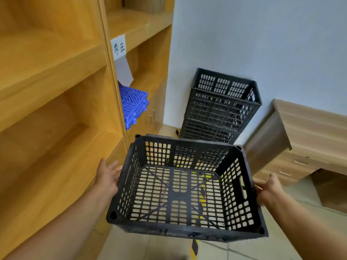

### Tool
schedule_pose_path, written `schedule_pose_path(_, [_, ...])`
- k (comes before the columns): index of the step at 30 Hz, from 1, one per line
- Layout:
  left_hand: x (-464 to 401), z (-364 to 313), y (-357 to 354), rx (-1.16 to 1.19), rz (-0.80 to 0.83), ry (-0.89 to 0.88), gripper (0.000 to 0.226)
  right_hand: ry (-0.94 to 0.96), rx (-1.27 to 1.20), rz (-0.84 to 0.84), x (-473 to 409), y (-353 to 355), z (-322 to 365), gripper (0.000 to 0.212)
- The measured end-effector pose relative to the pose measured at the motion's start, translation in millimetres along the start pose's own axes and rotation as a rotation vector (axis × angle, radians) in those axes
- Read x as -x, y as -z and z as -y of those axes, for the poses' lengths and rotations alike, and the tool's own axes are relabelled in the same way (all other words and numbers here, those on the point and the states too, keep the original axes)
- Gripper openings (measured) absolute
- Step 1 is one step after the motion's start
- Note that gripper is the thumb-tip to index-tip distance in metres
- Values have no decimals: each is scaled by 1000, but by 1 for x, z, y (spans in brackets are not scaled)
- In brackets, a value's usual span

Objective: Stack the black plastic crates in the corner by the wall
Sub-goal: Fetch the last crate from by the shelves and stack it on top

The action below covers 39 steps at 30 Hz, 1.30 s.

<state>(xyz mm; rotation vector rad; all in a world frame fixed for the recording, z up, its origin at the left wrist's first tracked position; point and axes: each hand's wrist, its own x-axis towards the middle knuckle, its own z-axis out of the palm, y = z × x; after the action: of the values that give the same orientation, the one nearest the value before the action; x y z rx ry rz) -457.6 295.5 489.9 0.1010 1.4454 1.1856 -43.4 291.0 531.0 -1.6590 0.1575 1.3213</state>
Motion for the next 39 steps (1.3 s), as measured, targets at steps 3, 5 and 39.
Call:
schedule_pose_path(3, [-10, -16, -33, 26, 27, -29, 67, 35, -100, 13, -4, -7, 25, 58])
schedule_pose_path(5, [-15, -26, -56, 28, 41, -52, 67, 33, -148, 24, -9, -10, 43, 57])
schedule_pose_path(39, [-60, -283, -495, 134, 360, -366, 73, 378, -251, 37, -49, -154, 466, 57])
